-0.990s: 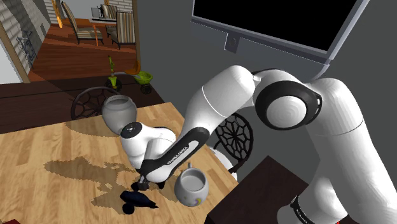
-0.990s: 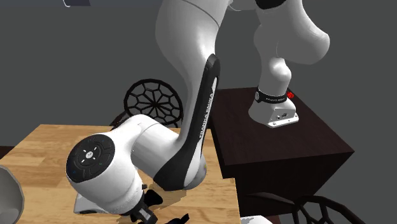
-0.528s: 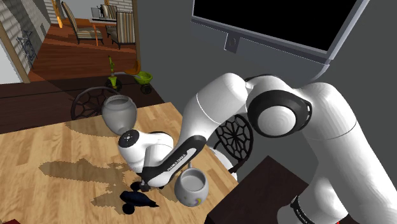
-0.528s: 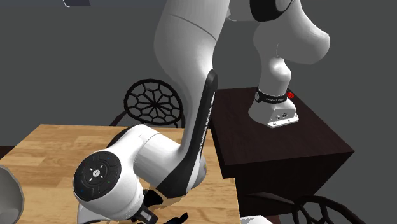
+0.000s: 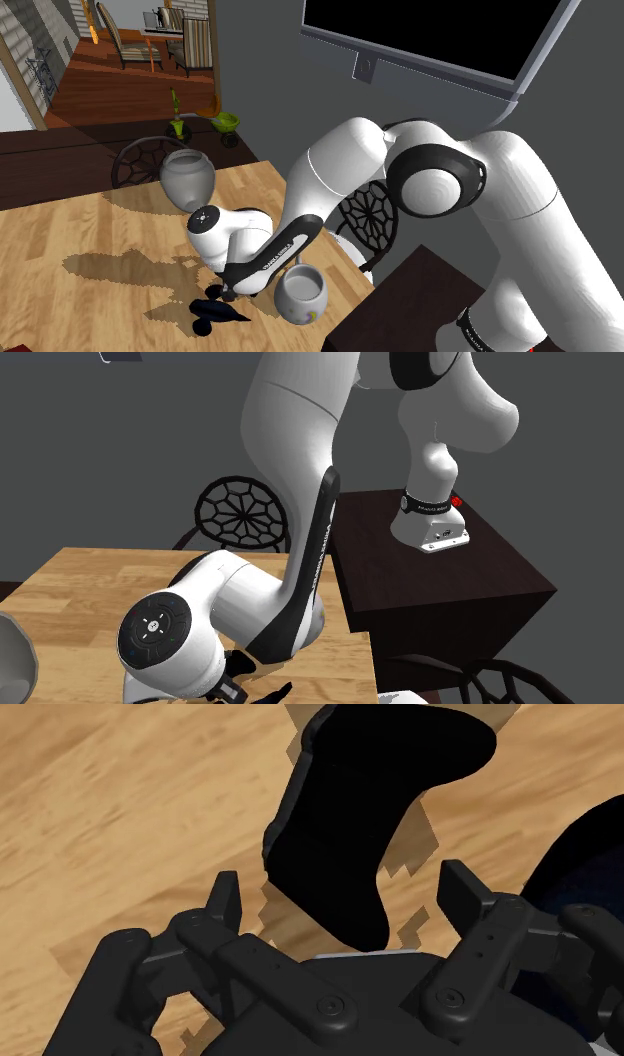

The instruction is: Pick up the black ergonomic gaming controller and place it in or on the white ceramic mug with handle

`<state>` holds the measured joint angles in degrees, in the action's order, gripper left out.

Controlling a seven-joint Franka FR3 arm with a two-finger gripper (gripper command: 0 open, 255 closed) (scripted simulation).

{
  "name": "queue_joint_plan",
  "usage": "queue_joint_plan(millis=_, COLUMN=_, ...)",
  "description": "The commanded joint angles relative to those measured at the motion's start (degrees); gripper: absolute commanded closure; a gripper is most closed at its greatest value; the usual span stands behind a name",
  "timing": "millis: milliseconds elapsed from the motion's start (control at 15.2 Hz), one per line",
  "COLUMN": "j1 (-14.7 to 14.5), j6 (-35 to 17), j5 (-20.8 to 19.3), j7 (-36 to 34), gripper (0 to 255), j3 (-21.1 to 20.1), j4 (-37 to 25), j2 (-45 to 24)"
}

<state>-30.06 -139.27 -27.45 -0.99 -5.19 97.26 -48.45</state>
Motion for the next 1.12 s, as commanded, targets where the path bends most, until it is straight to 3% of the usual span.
queue_joint_plan(millis=0, j1=-0.03, j6=-0.02, j5=0.0, j7=-0.01, gripper=255, j3=-0.03, j4=0.05, j2=-0.09)
queue_joint_plan(millis=594, j1=-0.04, j6=-0.02, j5=0.0, j7=-0.01, gripper=255, j3=-0.03, j4=0.03, j2=-0.12)
queue_joint_plan(millis=1056, j1=0.57, j6=2.56, j5=0.94, j7=1.13, gripper=255, j3=-0.95, j4=2.0, j2=4.48)
